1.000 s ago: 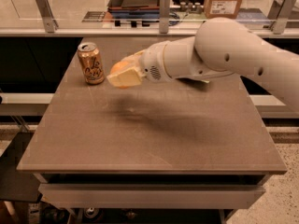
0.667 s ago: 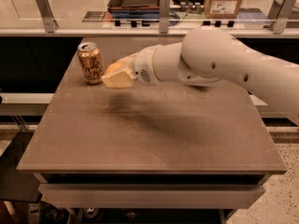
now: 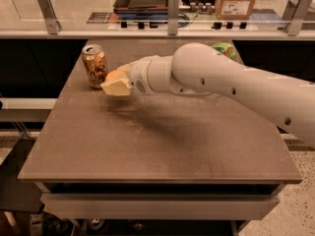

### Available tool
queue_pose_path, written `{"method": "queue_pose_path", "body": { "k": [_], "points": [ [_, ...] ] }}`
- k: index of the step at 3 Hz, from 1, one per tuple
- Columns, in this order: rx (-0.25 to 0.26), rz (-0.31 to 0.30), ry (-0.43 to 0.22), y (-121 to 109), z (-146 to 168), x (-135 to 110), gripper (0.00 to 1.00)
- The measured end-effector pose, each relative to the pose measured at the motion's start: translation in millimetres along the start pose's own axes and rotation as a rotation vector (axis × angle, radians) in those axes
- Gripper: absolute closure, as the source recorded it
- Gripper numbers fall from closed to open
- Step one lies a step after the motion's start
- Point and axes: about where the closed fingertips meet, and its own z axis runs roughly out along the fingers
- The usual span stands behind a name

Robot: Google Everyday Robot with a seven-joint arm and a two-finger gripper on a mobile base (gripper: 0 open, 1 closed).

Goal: Move orange near orange can

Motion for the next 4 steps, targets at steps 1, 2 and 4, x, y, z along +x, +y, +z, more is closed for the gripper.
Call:
{"method": "queue_pose_path", "body": {
  "k": [1,2,4],
  "points": [
    [-0.002,0.0,0.002,-2,16,11,1.0],
    [-0.009,-0.004,0.001,-4,31,17,1.0],
    [-0.019,0.006,-0.006,-5,35,21,0.83]
  ]
}}
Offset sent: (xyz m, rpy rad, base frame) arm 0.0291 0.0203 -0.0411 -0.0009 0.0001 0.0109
